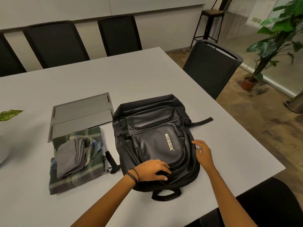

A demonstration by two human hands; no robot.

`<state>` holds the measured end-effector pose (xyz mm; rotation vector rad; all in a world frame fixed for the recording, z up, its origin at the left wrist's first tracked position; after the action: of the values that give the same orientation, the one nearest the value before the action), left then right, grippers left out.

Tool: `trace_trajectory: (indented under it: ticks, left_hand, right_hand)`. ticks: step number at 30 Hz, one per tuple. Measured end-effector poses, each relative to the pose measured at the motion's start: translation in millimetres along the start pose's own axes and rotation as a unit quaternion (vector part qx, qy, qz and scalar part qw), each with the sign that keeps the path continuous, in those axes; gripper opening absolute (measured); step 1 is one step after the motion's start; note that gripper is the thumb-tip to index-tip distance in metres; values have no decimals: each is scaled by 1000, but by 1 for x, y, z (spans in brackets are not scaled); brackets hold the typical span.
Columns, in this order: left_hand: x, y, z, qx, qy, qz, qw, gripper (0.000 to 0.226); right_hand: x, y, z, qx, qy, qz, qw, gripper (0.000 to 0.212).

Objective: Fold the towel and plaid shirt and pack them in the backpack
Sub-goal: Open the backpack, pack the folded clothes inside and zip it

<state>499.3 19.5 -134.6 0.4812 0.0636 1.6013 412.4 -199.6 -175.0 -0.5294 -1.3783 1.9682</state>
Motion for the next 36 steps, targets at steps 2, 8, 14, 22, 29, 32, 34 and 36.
trace_trajectory:
  ticks: [2,8,14,22,29,32,34,36]
  left_hand:
    - [-4,-6,8,0,43,11,999,36]
    - [-28,-19,9,-83,113,64,988,44]
    - [-55,-30,4,-104,78,124,984,56]
    - [-76,-38,7,-89,68,158,981,60]
    - [-75,-56,3,-81,49,197,976,62]
    - [-76,-61,0,-75,41,197,977,62]
    - [-76,-62,-2,-71,35,195,978,61]
    - [-75,-62,-3,-68,31,194,978,61]
  right_hand:
    - [-6,-1,-7,5,-2,1,1000,35]
    - [-24,-2,-18,24,-11,-44,999,41]
    - [-47,0,-28,69,-69,-60,993,48]
    - [-69,0,-29,59,-69,-38,995,40]
    - [-85,-4,-34,109,-144,32,983,54]
    - [-91,1,-36,143,-180,48,972,54]
    - [-94,2,-36,150,-180,49,971,48]
    - [-97,1,-36,158,-169,42,972,42]
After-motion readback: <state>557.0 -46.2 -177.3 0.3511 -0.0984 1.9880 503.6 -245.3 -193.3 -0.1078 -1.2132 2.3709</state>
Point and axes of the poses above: each hand's wrist, its own x-axis away from the middle knuckle, its own z-axis out of the back of the hand, y = z × x, the point moved 5 cm from there along -x, towards the middle knuckle, and after that the axes turned 11 degrees about -x, right-handed, at the moved point
